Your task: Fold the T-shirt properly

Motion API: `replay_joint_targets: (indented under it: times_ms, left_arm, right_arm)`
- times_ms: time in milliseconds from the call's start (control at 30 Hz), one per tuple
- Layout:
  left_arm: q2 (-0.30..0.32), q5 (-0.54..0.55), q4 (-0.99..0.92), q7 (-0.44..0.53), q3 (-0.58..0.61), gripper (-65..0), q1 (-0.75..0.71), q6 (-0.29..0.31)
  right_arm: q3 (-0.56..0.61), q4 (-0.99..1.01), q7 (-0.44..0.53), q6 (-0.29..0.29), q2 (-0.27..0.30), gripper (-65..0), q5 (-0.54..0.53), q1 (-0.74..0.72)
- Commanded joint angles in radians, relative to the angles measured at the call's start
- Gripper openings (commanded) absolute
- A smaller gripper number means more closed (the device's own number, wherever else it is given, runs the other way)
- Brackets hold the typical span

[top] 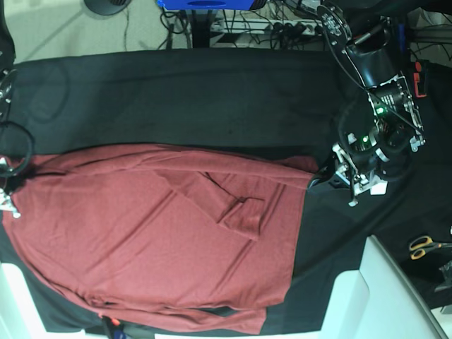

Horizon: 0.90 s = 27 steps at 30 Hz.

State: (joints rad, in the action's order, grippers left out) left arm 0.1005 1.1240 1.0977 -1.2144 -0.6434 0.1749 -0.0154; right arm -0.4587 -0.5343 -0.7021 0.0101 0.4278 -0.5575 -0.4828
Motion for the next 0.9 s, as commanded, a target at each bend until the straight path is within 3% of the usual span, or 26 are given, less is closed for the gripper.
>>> replay_joint_targets:
  times_ms: [0,367,433,533,600,633,733,800,867]
  left_arm:
    - [0.011,0.024,0.003,0.002,0.018,-65.0,0.021,0.007]
    - [0.008,0.026,-0.004,0.064,0.037,-65.0,0.022,0.009]
    - [0.008,0.026,-0.003,0.064,0.037,-65.0,0.022,0.01]
    - [0.008,0.029,0.006,0.064,0.033,-65.0,0.022,0.01]
    - [0.006,0.029,0.006,0.064,0.029,-65.0,0.025,0.01]
    - [0.006,0.029,0.006,0.066,0.029,-62.5,0.033,0.01]
    - [0.008,0.029,0.028,0.066,0.027,-40.8,0.038,0.032]
    - [0.011,0.029,0.081,0.066,0.027,-28.8,0.027,0.09]
    - [0.015,0.029,0.151,0.066,0.027,-21.4,-0.001,0.137]
  right_arm:
    - [-0.001,-0.013,0.012,0.004,0.024,-64.4,-0.009,-0.027]
    - [-0.007,-0.013,0.042,0.003,0.023,-61.8,-0.019,-0.026]
    - [-0.027,-0.013,0.06,0.003,0.021,-51.0,-0.019,-0.024]
    - [-0.105,-0.013,0.066,0.014,0.018,-27.9,-0.019,-0.023]
    - [-0.162,-0.017,0.068,0.049,0.009,-21.2,-0.019,-0.023]
    - [-0.19,-0.02,0.072,0.097,0.004,-22.1,-0.019,-0.023]
    - [-0.231,-0.042,0.098,0.238,0.003,-25.5,-0.016,-0.02]
    - [-0.236,-0.093,0.094,0.262,0.001,-26.7,-0.02,0.008]
    - [-0.239,-0.16,0.085,0.262,-0.002,-26.7,-0.022,0.052]
